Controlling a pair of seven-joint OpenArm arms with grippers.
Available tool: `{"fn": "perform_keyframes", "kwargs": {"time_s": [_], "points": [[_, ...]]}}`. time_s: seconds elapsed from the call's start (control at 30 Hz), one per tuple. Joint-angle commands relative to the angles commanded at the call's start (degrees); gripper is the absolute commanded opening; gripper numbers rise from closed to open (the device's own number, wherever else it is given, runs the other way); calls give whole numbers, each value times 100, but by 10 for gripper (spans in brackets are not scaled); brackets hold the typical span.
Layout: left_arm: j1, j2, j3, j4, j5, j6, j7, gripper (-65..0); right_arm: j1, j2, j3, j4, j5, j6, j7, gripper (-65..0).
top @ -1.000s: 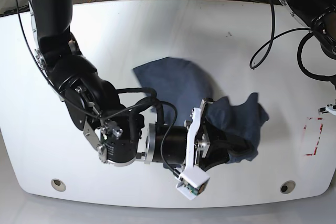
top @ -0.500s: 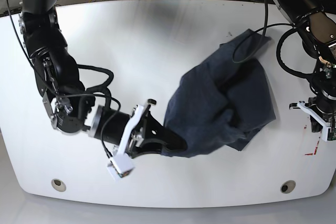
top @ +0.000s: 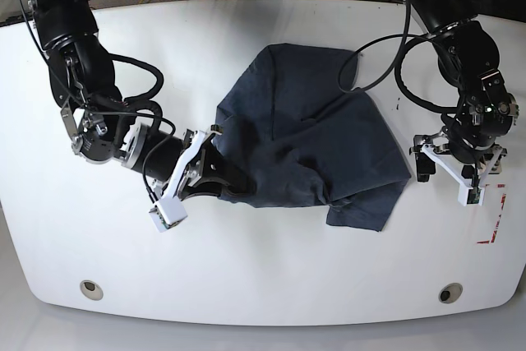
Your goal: Fold the T-shirt properly
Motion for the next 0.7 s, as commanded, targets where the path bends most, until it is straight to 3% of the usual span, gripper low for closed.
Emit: {"fn": "perform_keyframes", "kwargs": {"time_s": [0.23, 0.43, 0.7], "points": [[-26, -18, 589, -765, -18, 0, -484, -110, 0, 0, -9, -9, -9, 0, 0, -650], [-44, -18, 1020, -1609, 0, 26, -1204, -110, 0, 0, 9, -26, -18, 0, 0, -650], [-316, -35, 1020, -2646, 0, 26, -1257, -117, 0, 0, 9, -35, -26, 0, 0, -650]]}}
